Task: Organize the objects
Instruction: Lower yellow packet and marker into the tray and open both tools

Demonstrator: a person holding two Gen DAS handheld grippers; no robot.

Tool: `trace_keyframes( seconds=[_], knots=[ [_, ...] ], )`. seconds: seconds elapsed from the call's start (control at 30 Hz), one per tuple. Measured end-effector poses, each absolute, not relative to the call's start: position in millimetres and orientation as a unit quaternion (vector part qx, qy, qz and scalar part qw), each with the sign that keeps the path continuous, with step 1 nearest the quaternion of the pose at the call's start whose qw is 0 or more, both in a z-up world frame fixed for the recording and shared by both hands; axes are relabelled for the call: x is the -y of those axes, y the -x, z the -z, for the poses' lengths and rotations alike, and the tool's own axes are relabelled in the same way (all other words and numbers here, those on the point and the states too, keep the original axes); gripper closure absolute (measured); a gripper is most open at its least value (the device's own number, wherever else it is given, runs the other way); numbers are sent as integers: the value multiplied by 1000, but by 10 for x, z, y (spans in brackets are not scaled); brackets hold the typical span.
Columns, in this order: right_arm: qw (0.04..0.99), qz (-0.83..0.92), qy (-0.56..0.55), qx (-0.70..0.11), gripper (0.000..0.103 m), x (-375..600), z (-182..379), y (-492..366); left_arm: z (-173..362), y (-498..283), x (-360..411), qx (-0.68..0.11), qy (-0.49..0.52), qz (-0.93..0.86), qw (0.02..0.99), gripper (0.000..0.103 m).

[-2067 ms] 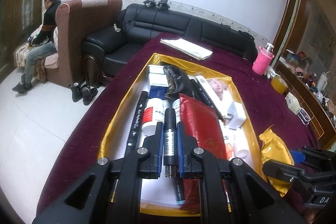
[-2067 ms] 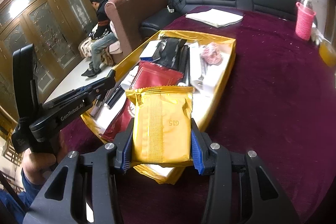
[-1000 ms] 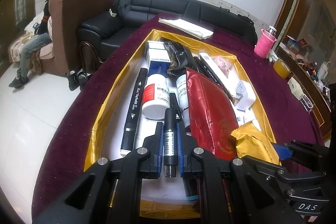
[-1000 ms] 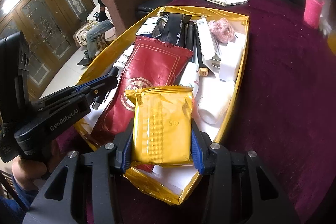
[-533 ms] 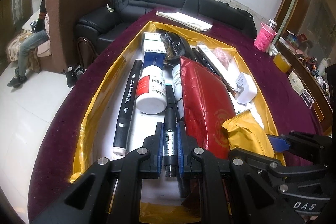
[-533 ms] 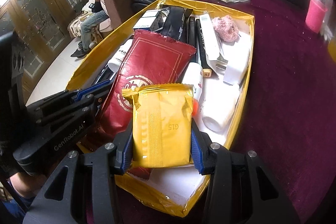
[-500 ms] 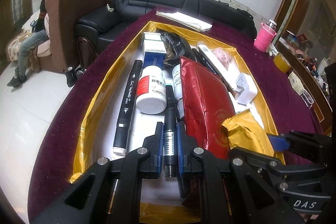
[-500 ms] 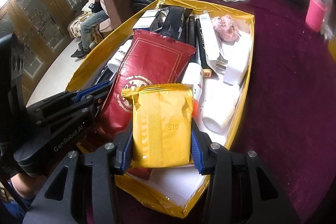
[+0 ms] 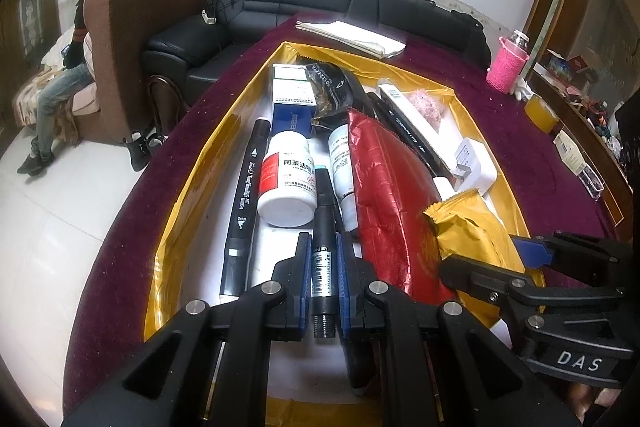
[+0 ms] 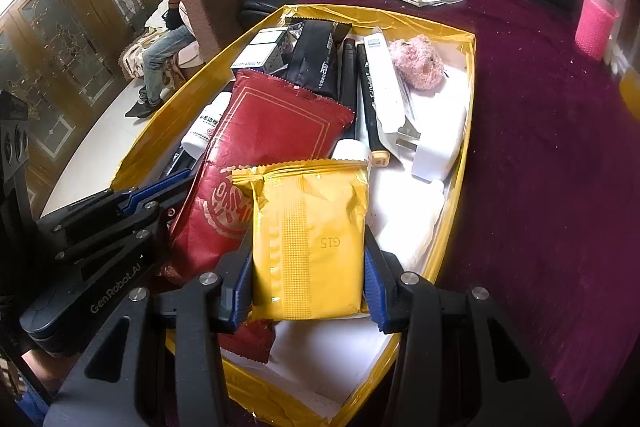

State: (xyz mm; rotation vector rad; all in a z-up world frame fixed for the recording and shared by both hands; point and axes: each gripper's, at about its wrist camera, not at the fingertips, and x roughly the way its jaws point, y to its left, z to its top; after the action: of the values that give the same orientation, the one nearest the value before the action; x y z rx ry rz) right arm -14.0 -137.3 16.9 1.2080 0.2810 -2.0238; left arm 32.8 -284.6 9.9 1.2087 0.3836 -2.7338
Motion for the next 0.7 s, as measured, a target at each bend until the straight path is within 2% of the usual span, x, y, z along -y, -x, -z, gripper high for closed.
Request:
trace_keyframes(
  seconds=[0.7],
  knots=[
    [359, 802, -461, -125, 59, 1370, -174, 176, -104, -290, 2832, -108, -400, 907, 83, 93]
  ],
)
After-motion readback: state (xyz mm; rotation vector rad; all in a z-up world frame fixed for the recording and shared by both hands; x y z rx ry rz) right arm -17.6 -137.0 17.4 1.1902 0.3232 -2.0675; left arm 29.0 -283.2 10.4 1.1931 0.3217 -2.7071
